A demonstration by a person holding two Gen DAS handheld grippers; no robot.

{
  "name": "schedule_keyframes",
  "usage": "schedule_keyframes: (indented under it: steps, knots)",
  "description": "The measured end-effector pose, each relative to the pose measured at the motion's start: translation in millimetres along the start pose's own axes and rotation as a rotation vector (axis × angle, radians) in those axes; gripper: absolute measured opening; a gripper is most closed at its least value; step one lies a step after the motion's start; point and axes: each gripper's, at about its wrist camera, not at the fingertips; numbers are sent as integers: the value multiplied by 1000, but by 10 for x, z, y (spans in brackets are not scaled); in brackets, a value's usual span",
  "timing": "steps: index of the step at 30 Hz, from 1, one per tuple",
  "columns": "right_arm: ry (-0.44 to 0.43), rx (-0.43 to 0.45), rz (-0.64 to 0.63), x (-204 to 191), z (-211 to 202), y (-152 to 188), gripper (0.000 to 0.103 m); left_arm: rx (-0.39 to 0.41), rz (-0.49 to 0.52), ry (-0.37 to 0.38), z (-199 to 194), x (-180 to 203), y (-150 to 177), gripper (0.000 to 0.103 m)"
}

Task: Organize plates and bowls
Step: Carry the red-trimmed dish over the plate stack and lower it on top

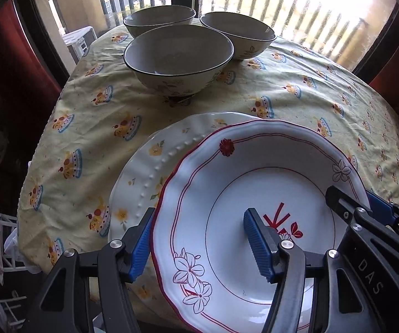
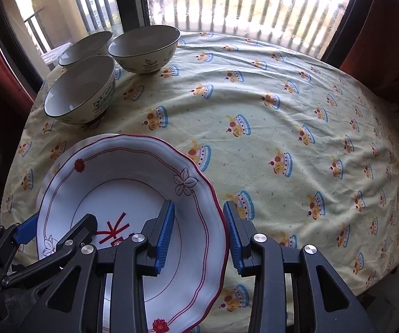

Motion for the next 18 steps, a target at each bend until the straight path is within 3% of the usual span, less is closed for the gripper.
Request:
schedule_keyframes:
  steps: [11, 18]
  knots:
    - [22, -20, 4, -98, 154, -11, 40, -2, 20, -8, 83, -48, 4, 63]
    - [-11, -36, 24, -18, 105, 14, 39, -4, 21, 0, 83, -62, -4, 63]
Point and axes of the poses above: each gripper's, at about its wrist camera, not at the fingertips, and z roughly the way its jaws point, x to its right, y to its underside, and after that the axes turned 14 degrees about z, right-handed
